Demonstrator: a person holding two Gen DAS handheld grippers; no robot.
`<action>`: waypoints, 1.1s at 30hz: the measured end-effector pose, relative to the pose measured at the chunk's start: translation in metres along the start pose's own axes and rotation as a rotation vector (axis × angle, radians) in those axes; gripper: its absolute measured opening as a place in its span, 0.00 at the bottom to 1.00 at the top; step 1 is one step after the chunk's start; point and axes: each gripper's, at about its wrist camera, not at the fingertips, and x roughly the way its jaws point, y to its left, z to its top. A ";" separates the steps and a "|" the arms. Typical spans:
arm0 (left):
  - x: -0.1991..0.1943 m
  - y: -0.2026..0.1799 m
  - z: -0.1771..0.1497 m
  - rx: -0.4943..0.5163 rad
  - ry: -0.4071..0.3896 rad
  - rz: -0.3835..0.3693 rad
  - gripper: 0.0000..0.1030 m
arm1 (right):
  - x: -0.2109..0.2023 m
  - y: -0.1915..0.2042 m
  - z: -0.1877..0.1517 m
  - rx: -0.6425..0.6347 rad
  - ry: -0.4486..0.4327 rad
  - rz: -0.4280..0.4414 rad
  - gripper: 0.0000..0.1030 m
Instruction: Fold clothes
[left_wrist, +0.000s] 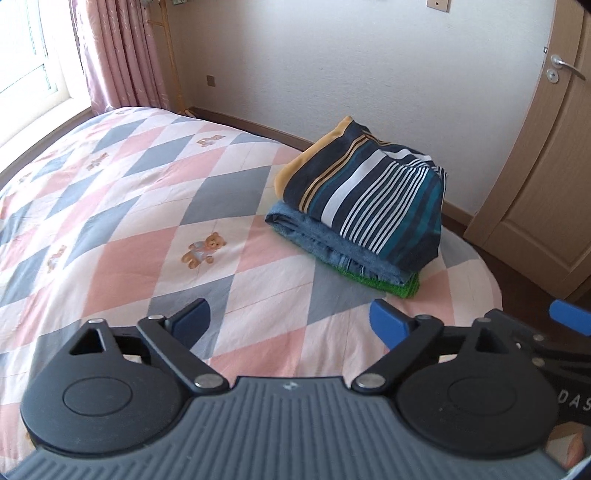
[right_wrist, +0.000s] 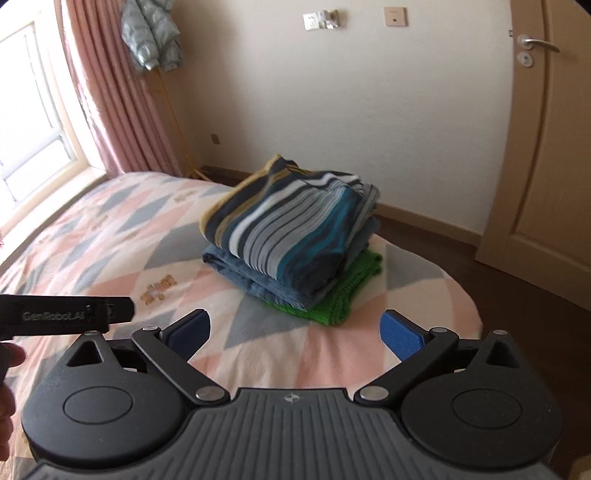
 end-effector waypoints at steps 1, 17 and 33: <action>-0.005 0.000 -0.002 0.005 -0.001 0.007 0.95 | -0.004 0.001 -0.001 -0.002 0.007 -0.012 0.98; -0.095 0.004 -0.054 0.123 -0.063 0.067 0.99 | -0.087 0.035 -0.021 0.005 -0.068 -0.104 0.99; -0.108 0.023 -0.079 0.043 -0.014 0.032 0.99 | -0.090 0.041 -0.034 0.011 0.075 -0.114 1.00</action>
